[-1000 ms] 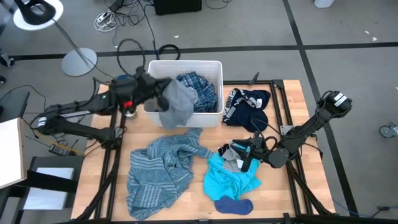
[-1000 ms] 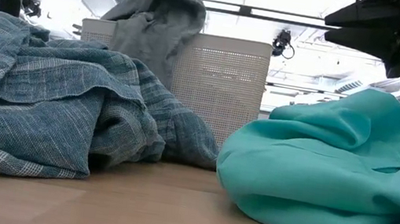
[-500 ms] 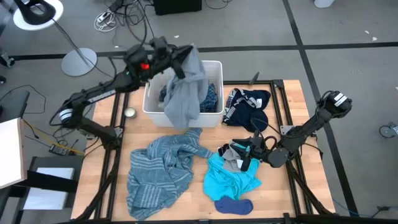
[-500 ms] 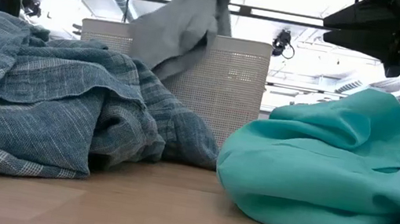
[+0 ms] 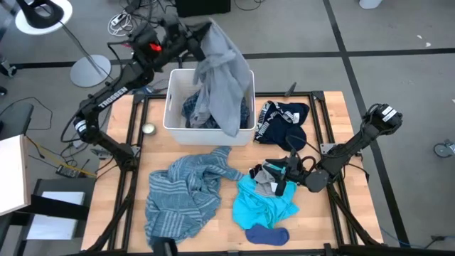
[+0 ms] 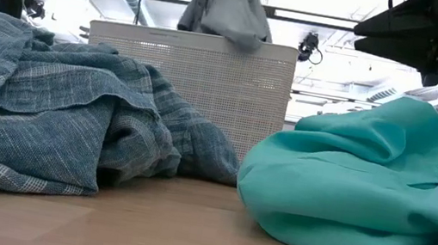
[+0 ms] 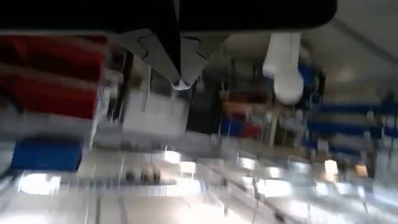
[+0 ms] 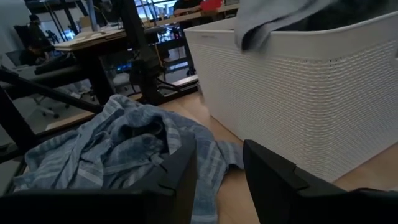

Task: Sort clothes
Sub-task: Put the gray shirt into the white laundry bin

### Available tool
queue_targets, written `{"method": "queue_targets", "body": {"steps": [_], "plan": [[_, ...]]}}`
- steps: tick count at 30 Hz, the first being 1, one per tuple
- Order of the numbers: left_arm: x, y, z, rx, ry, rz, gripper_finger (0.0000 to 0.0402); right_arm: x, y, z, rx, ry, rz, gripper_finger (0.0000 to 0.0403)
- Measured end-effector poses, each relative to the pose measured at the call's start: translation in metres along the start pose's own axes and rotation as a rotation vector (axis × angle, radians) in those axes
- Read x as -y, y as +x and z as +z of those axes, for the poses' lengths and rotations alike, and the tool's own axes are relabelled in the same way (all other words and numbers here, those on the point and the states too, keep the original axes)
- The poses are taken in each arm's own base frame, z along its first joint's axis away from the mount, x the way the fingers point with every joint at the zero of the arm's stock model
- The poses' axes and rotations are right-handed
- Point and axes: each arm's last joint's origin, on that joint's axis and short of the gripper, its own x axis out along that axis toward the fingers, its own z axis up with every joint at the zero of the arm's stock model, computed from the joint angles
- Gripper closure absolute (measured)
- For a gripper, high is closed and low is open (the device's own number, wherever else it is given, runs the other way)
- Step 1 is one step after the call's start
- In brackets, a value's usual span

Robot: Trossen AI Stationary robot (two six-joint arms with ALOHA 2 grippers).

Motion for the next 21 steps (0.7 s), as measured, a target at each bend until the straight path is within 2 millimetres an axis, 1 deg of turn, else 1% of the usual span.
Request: {"method": "queue_targets", "body": {"steps": [2, 4, 7, 10, 13, 17, 19, 21], "plan": [[0.0, -0.003, -0.009, -0.135, -0.012, -0.033, 0.0401, 0.0, 0.0, -0.001, -0.003, -0.006, -0.001, 0.0271], [-0.001, -0.007, -0.026, -0.32, 0.001, -0.071, 0.0401, 0.0, 0.0, -0.001, -0.004, -0.008, -0.002, 0.0271], [-0.006, -0.02, -0.059, -0.64, 0.084, -0.074, 0.0401, 0.0, 0.0, -0.001, -0.004, -0.006, -0.002, 0.0271], [-0.015, -0.03, -0.099, -0.835, 0.087, -0.057, 0.0401, 0.0, 0.0, -0.001, -0.004, -0.003, -0.002, 0.0271], [-0.025, -0.038, -0.137, -0.928, 0.069, -0.038, 0.0401, 0.0, 0.0, -0.001, -0.004, 0.004, -0.001, 0.0271], [-0.033, -0.049, -0.181, -0.93, 0.066, -0.037, 0.0396, 0.0, 0.0, -0.001, -0.003, 0.021, -0.001, 0.0271], [-0.036, -0.055, -0.199, -0.93, 0.036, -0.025, 0.0389, 0.0, 0.0, -0.001, -0.004, 0.025, -0.001, 0.0271], [-0.038, -0.06, -0.211, -0.932, -0.006, -0.004, 0.0377, 0.0, 0.0, -0.001, -0.007, 0.032, 0.004, 0.0271]]}}
